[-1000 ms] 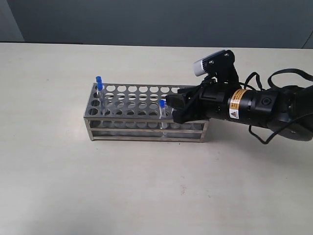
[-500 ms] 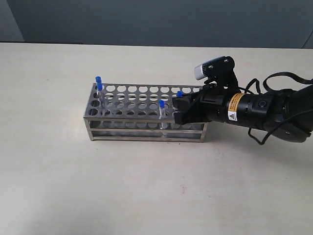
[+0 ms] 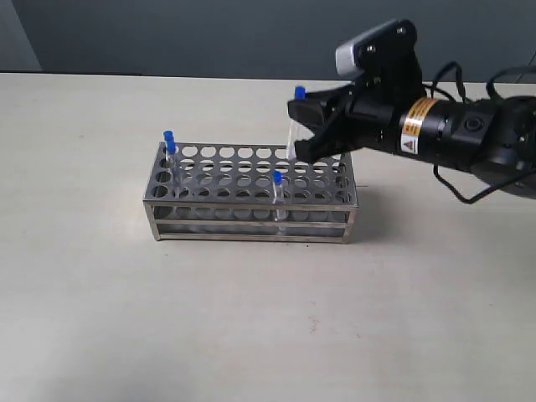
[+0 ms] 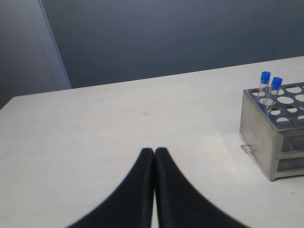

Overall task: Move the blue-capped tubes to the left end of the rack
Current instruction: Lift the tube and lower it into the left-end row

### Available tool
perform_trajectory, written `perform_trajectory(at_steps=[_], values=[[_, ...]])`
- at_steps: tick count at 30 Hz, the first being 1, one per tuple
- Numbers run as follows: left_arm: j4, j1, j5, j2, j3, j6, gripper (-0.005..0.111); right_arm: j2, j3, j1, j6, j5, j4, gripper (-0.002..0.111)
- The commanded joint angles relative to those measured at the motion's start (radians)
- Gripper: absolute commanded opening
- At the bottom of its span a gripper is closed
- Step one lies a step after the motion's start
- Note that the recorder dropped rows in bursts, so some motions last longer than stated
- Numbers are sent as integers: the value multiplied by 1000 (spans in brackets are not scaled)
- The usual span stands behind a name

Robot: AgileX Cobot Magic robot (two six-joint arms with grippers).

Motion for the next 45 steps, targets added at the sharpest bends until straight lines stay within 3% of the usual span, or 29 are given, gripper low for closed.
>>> perform_trajectory(at_steps=[1, 11, 16, 30, 45], values=[[2, -3, -1, -5, -3, 0, 1, -22, -87, 34, -5, -9, -37, 0], [2, -3, -1, -5, -3, 0, 1, 102, -249, 224, -5, -9, -37, 0], [2, -3, -1, -5, -3, 0, 1, 196, -317, 272, -5, -5, -37, 0], [2, -3, -1, -5, -3, 0, 1, 385, -379, 294, -1, 0, -37, 0], [2, -3, -1, -5, -3, 0, 1, 410, -431, 292, -23, 72, -26, 0]])
